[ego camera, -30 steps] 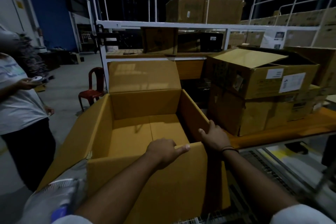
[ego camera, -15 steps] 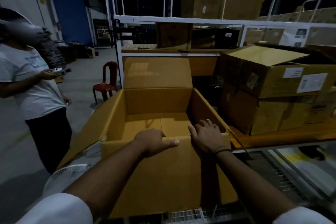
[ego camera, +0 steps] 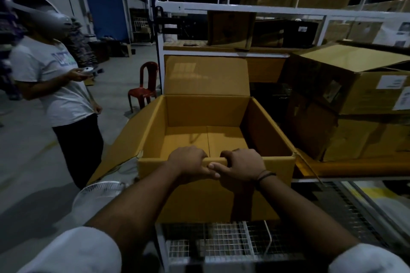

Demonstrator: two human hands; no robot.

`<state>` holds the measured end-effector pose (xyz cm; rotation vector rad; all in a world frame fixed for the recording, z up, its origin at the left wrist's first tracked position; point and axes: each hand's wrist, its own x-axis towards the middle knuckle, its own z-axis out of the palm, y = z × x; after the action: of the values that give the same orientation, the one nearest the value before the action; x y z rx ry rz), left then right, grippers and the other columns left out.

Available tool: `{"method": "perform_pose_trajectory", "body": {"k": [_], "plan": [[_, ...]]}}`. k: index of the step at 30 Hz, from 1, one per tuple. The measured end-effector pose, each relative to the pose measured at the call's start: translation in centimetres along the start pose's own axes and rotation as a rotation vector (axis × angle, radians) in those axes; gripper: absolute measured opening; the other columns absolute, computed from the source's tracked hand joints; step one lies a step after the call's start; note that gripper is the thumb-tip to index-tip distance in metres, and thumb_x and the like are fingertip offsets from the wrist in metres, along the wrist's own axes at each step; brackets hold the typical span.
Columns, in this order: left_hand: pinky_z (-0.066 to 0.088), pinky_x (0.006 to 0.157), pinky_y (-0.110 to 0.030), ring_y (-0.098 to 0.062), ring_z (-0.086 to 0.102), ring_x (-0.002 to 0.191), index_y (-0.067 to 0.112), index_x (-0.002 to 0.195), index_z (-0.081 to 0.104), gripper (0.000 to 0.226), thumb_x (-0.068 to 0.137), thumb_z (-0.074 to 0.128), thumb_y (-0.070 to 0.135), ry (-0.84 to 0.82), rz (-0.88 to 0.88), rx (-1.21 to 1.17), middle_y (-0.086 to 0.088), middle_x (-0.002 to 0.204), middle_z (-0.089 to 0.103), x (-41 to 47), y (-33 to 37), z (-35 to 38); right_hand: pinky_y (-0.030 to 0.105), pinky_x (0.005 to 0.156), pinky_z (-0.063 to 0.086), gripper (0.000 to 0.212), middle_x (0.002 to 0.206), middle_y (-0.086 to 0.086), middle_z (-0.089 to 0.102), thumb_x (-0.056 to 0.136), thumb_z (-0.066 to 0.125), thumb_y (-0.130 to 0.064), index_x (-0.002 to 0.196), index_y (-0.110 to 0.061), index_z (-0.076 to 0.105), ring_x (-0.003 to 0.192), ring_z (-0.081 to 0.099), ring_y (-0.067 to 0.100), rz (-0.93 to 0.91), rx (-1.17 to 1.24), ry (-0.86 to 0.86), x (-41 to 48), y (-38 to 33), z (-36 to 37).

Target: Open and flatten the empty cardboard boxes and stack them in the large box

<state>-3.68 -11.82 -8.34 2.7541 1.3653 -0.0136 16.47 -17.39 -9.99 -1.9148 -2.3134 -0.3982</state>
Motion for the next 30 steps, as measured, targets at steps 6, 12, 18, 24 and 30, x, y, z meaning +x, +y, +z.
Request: {"method": "perform_pose_trajectory", "body": {"k": [6, 12, 18, 24, 30], "plan": [[0.055, 0.076, -0.032, -0.015, 0.064, 0.092, 0.023, 0.127, 0.066, 0.083, 0.078, 0.053, 0.088, 0.089, 0.023, 0.073, 0.002, 0.103, 0.070, -0.3, 0.2, 0.4, 0.025, 0.049, 0.049, 0.078, 0.065, -0.010, 0.057, 0.083, 0.014, -0.095, 0.089, -0.032, 0.059, 0.054, 0.053, 0.004, -0.030, 0.006, 0.081, 0.2, 0.8, 0.8], [0.054, 0.076, -0.031, -0.010, 0.060, 0.089, 0.026, 0.132, 0.062, 0.093, 0.070, 0.055, 0.094, 0.064, 0.034, 0.015, 0.007, 0.104, 0.068, -1.2, -1.0, 0.4, 0.026, 0.059, 0.054, 0.084, 0.075, -0.012, 0.060, 0.080, 0.011, -0.098, 0.100, -0.032, 0.059, 0.063, 0.055, 0.004, -0.021, 0.038, 0.112, -0.7, 1.3, 1.2], [0.057, 0.084, -0.036, -0.015, 0.063, 0.097, 0.019, 0.132, 0.064, 0.104, 0.062, 0.061, 0.095, 0.017, -0.036, -0.008, 0.002, 0.111, 0.070, -2.1, -4.1, 0.4, 0.026, 0.060, 0.052, 0.081, 0.075, -0.013, 0.055, 0.075, 0.020, -0.102, 0.090, -0.031, 0.057, 0.065, 0.053, 0.004, 0.014, 0.019, 0.134, -1.9, 2.8, 0.9], [0.055, 0.077, -0.033, -0.014, 0.064, 0.090, 0.017, 0.127, 0.066, 0.107, 0.060, 0.056, 0.100, 0.024, -0.094, 0.051, 0.002, 0.101, 0.069, -2.6, -5.3, 0.7, 0.024, 0.048, 0.042, 0.087, 0.058, -0.011, 0.048, 0.074, 0.019, -0.103, 0.070, -0.024, 0.055, 0.052, 0.049, 0.005, 0.030, 0.012, 0.196, -2.4, 3.4, 1.5], [0.034, 0.056, -0.027, -0.009, 0.056, 0.076, 0.018, 0.119, 0.068, 0.092, 0.067, 0.061, 0.093, 0.052, -0.110, 0.023, 0.009, 0.081, 0.059, -2.6, -5.1, 0.6, 0.029, 0.056, 0.049, 0.083, 0.057, -0.011, 0.048, 0.078, 0.018, -0.100, 0.068, -0.025, 0.053, 0.052, 0.050, 0.007, 0.046, -0.014, 0.174, -2.2, 3.1, 1.7]]}}
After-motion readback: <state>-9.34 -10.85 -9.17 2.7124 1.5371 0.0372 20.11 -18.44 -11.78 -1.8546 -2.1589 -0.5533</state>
